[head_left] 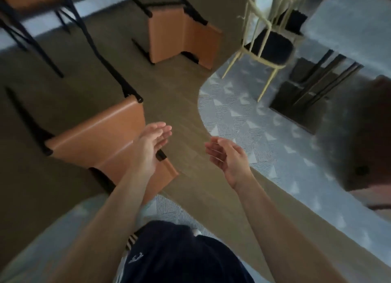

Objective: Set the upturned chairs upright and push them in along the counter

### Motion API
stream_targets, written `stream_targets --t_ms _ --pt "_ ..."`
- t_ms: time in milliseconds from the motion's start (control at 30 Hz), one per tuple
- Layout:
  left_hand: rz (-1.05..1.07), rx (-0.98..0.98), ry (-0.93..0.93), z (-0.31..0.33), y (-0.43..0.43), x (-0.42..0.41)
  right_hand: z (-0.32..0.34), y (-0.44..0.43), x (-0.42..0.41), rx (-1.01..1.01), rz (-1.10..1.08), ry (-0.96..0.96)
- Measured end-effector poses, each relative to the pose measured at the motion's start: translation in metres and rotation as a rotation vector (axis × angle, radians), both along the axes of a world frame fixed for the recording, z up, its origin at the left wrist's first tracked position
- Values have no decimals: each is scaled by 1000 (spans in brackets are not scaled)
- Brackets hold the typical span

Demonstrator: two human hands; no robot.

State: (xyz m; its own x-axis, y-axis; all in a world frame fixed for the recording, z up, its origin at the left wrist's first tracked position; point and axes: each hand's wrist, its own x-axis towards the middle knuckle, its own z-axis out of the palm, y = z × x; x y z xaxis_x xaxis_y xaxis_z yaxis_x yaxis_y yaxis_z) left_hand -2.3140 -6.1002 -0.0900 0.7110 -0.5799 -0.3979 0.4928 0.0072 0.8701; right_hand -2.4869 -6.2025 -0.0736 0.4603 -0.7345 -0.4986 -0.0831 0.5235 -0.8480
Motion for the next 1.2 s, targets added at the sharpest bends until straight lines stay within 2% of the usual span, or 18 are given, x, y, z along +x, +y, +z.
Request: stream_targets --t_ms 267,800,1033,1200 --pt "338 52 72 3 43 -28 -11 -20 9 46 220 32" --pt "428 89 166 -33 65 5 -48 -3 89 202 360 59" --pt "541 139 201 -63 58 -3 -66 -26 110 392 387 40" --pt "662 90 257 -96 55 -7 -96 -47 114 418 442 69"
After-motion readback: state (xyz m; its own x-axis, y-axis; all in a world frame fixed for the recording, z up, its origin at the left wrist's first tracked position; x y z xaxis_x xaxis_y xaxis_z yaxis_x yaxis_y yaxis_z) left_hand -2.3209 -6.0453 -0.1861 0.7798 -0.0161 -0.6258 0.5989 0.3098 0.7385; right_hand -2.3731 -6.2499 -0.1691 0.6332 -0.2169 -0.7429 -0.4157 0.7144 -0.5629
